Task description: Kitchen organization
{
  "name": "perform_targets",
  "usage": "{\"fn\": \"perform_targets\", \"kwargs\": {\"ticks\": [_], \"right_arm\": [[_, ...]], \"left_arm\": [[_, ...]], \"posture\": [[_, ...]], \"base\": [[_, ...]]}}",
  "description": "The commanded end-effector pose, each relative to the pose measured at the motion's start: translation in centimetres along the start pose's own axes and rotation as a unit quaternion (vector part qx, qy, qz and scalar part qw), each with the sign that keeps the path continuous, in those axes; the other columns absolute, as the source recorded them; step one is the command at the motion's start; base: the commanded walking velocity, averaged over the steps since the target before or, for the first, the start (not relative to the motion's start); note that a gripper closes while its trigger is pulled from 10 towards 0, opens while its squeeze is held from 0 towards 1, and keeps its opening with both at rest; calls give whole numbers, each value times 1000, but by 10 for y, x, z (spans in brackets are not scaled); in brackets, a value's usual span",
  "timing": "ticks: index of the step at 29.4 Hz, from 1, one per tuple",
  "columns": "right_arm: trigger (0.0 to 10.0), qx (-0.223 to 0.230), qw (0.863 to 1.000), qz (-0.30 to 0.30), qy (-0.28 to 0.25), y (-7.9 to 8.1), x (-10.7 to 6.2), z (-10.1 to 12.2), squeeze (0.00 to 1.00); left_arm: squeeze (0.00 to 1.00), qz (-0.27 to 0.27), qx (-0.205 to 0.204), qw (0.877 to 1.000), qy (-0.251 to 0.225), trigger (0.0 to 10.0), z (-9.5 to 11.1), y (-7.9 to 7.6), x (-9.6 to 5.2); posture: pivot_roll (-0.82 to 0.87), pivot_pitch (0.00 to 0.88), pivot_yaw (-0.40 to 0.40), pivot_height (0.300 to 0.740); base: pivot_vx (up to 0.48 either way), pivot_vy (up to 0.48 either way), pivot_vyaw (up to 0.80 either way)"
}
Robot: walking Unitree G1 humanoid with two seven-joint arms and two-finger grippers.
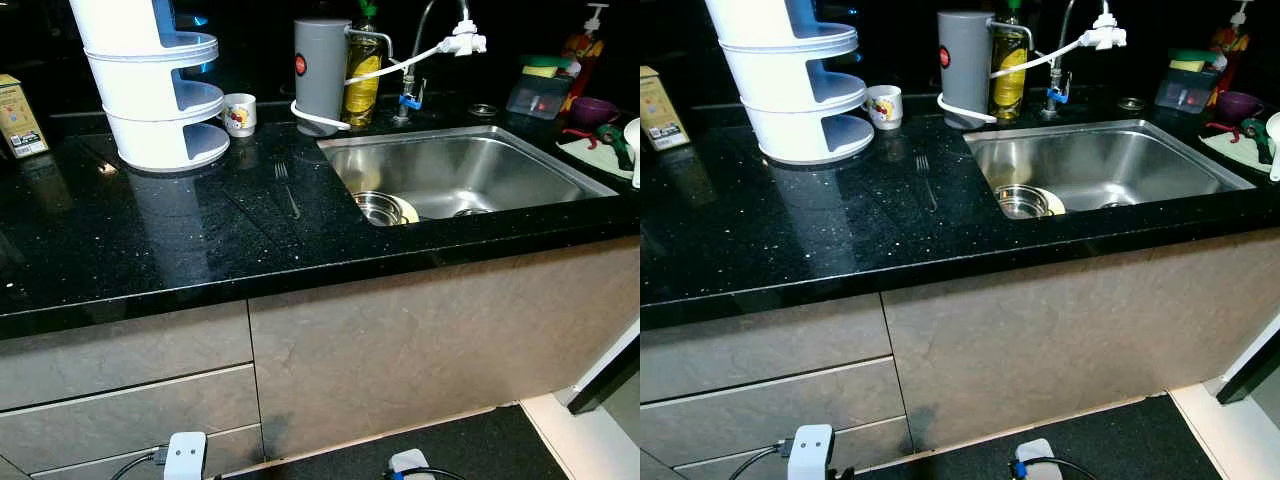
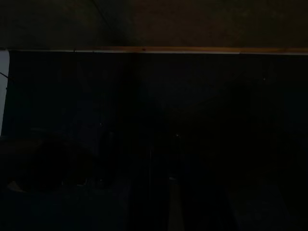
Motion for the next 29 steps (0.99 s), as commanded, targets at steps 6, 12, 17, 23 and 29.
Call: {"fn": "perform_targets", "kwargs": {"ticks": [6,12,17,23,29], "right_arm": [[10000,-20,998,-18,57,-5,-3,-20,0],[10000,-21,998,-26,62,-10,-6,-24,0],[10000,-32,997,-28,65,-13,-7,-25,0],[10000,-52,996,-27,70,-17,-7,-21,0],[10000,-47,997,-34,57,-20,-5,-12,0]], "left_arm": [[0,0,97,990,98,10000,-35,3,-8],[0,23,54,995,86,10000,-32,14,-8],[0,23,56,994,86,10000,-33,14,-9],[0,26,54,995,83,10000,-29,8,-6],[0,26,51,995,84,10000,-26,6,-4]], "posture": [[10,146,-30,740],[19,139,-31,740],[12,138,-28,740],[1,136,-45,740],[-13,133,-34,740]], "base": [[0,0,0],[0,0,0],[0,0,0],[0,0,0],[0,0,0]]}}
Point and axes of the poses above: a point about 5 cm out from each wrist's last joint towards the gripper, its own x axis pointing out of the wrist towards the gripper, its own z axis along the axis of the wrist's last joint, y = z × x, the point moved 3 cm from there along x, pointing out of the wrist towards the gripper, and after that the axes turned 13 degrees about x, right-handed, at the moved point
